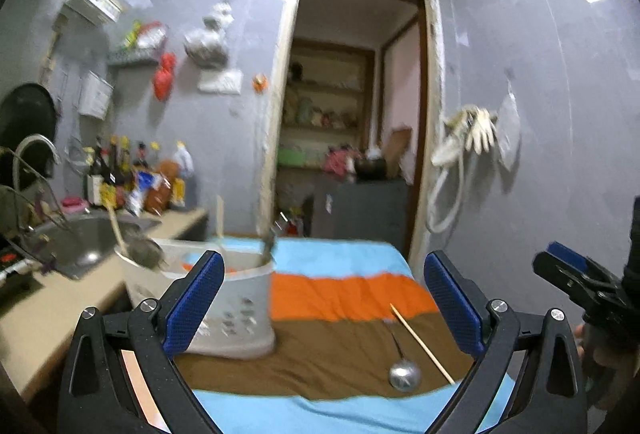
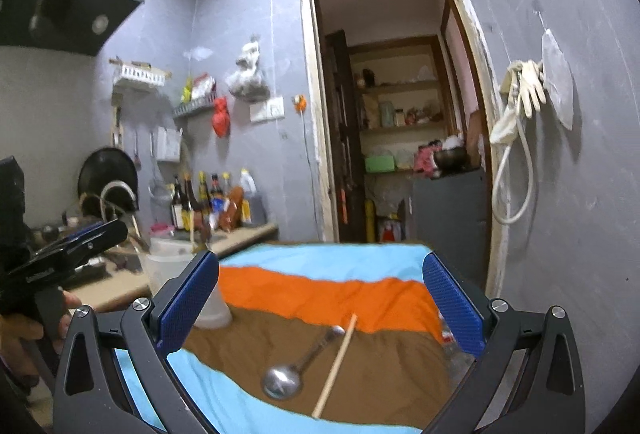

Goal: Organize utensils
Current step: 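Withdraw both tools toward the last spoon and chopstick on the blanket, then lower the left tool over the silver spoon while the right tool lowers over the chopstick, then close the left tool on the spoon handle while the right tool grips the chopstick, then lift the spoon and chopstick and carry both over the white caddy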

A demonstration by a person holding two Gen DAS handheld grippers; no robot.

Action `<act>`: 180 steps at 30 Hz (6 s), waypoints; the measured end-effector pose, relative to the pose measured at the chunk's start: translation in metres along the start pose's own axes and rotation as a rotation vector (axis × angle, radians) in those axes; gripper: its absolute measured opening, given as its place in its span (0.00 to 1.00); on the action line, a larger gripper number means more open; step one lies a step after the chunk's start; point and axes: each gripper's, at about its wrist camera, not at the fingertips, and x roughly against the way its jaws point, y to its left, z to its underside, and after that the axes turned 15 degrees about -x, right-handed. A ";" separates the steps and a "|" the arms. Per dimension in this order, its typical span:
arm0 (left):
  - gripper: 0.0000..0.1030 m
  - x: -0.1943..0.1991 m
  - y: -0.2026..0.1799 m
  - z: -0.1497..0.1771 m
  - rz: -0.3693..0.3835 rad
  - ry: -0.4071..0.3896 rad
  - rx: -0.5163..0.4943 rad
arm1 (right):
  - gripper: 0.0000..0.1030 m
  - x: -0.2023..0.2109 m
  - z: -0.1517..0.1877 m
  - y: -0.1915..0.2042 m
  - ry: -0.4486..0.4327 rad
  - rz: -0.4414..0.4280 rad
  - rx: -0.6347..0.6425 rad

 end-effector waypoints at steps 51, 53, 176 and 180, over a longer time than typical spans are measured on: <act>0.11 -0.252 -0.029 0.056 0.698 0.782 0.187 | 0.37 -0.126 0.056 -0.070 0.620 0.061 -0.063; 0.07 -0.255 -0.027 0.057 0.709 0.789 0.206 | 0.36 -0.128 0.057 -0.068 0.630 0.058 -0.056; 0.00 -0.101 0.233 0.015 0.135 0.305 0.265 | 0.03 -0.234 0.022 0.166 -0.159 -0.436 -0.049; 0.00 -0.104 0.233 0.021 0.143 0.323 0.271 | 0.03 -0.234 0.024 0.166 -0.149 -0.431 -0.035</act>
